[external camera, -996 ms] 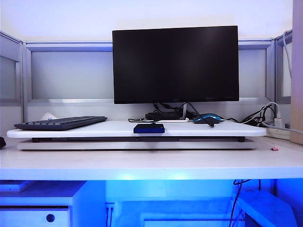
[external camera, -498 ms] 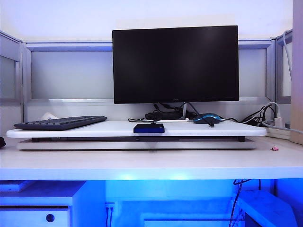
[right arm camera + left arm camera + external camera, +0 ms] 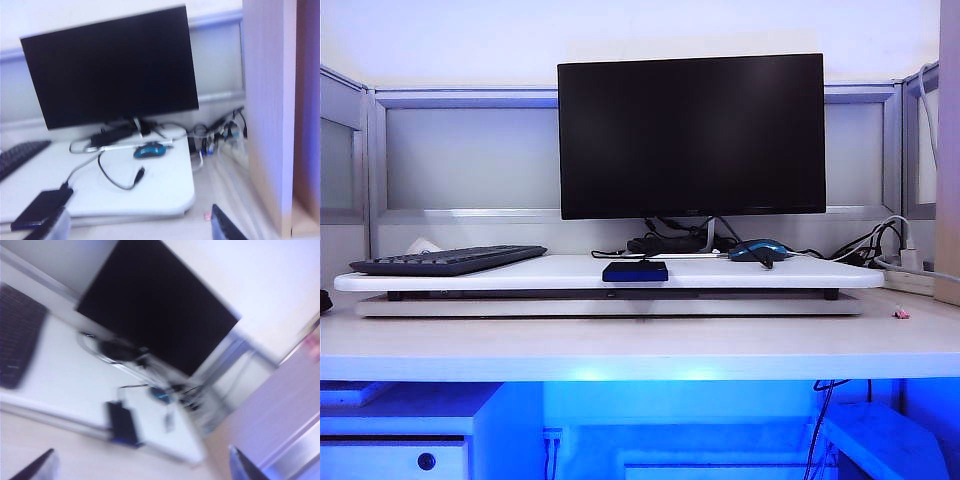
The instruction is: Unplug the data cable of the portable hard drive.
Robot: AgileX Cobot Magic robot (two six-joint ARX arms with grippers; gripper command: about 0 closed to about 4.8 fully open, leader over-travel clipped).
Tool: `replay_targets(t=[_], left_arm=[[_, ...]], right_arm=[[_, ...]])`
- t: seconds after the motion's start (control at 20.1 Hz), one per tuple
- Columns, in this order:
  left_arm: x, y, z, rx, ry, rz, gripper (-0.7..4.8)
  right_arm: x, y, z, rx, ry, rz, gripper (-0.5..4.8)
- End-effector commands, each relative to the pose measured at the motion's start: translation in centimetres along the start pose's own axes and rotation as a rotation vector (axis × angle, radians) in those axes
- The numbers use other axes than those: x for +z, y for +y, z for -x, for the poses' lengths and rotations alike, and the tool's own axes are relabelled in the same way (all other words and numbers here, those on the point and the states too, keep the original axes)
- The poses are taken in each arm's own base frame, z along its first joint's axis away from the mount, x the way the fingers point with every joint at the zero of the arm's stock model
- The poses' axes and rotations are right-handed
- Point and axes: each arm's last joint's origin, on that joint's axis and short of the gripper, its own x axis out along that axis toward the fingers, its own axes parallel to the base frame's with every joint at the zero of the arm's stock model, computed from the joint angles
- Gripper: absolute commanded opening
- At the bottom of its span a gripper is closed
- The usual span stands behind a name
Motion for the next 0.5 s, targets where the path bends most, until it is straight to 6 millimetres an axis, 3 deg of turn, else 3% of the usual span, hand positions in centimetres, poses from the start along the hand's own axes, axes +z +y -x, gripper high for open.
replay_targets(t=[0.05,0.35,0.5], left_arm=[[1.5,-0.5,-1.5,-0.046,-0.033,0.103,4.69],[1.4,1.7,-5.9,-0.133,0.097,0.381,4.79],[0.7,3.8,-8.4,-0.144,0.156,0.493,4.79]], right_arm=[[0.8,0.1,-1.3,0.004,0.014,-0.067,4.32],[3.8,0.6,-6.5,0.073,0.081,-0.082,4.34],[5.3,0.9,-10.0,0.132,0.151,-0.092,4.79]])
